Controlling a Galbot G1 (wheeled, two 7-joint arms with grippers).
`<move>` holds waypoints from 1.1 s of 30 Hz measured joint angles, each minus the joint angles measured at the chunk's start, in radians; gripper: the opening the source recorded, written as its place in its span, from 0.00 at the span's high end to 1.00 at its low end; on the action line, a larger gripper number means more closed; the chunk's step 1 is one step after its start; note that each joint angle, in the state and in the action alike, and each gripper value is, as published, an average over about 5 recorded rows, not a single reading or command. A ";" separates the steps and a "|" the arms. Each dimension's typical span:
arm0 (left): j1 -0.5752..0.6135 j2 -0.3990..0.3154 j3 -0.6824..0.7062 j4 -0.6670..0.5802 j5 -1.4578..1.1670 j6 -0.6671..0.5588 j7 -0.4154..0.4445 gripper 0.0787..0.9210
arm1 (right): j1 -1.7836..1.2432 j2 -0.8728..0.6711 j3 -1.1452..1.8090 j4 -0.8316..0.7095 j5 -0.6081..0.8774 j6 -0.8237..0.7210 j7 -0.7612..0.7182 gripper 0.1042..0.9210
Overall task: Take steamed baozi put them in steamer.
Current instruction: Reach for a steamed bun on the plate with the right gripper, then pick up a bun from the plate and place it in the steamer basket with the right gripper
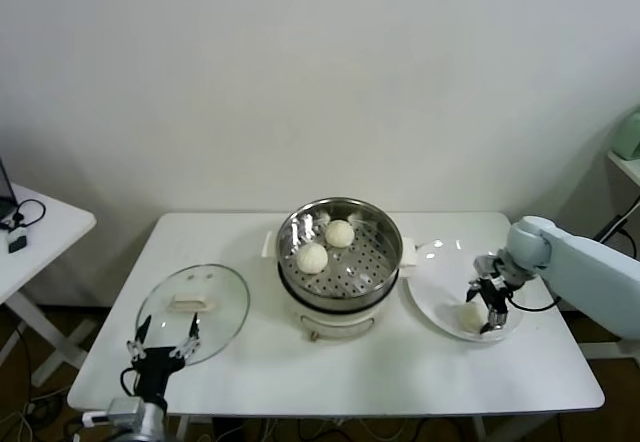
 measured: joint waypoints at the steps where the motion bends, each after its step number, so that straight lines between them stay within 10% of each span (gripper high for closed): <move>1: 0.000 0.000 0.000 0.000 0.000 0.000 0.000 0.12 | 0.000 0.000 0.001 -0.001 0.000 0.000 0.000 0.29; 33: 0.004 -0.002 0.031 -0.020 0.023 0.012 -0.003 0.12 | 0.489 0.004 -0.162 0.402 -0.251 0.394 -0.058 0.30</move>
